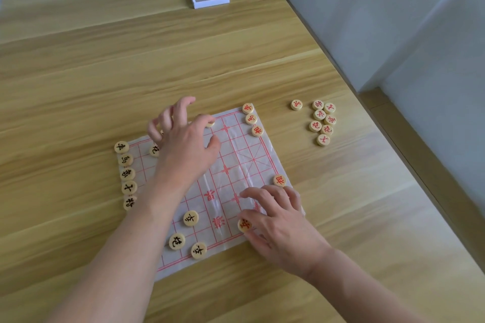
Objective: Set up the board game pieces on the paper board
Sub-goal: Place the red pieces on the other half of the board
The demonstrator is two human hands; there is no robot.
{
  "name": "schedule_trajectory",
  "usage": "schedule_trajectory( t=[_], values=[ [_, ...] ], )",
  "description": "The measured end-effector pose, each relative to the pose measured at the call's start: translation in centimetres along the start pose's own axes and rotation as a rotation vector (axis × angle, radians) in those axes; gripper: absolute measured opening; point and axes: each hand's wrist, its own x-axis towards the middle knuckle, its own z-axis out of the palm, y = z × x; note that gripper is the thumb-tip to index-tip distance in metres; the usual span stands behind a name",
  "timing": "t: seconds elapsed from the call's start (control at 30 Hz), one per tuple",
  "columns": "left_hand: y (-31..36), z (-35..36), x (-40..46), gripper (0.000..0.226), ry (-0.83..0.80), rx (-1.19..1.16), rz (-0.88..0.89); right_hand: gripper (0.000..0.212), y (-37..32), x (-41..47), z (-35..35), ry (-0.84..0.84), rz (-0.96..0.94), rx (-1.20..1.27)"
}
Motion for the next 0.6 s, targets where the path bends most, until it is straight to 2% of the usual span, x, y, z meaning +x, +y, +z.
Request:
schedule_trajectory(
  t=[0.2,0.3,0.43,0.6],
  values=[
    [0.5,0.0,-1.0,0.033,0.015,0.017,0.013,0.019,-0.2,-0.8,0.4,-0.028,0.004,-0.018],
    [0.8,0.0,-1.3,0.036,0.026,0.015,0.014,0.025,-0.2,-0.9,0.2,0.025,0.037,0.009],
    [1.4,0.0,-1.3,0.042,0.002,0.039,0.039,0.031,0.8,-0.3,-1.0,0.177,0.189,0.050],
    [3.0,-0.3,-0.4,0.045,-0.031,0.054,0.086,0.034,3.5,1.7,-2.7,0.264,0.372,0.018]
  ],
)
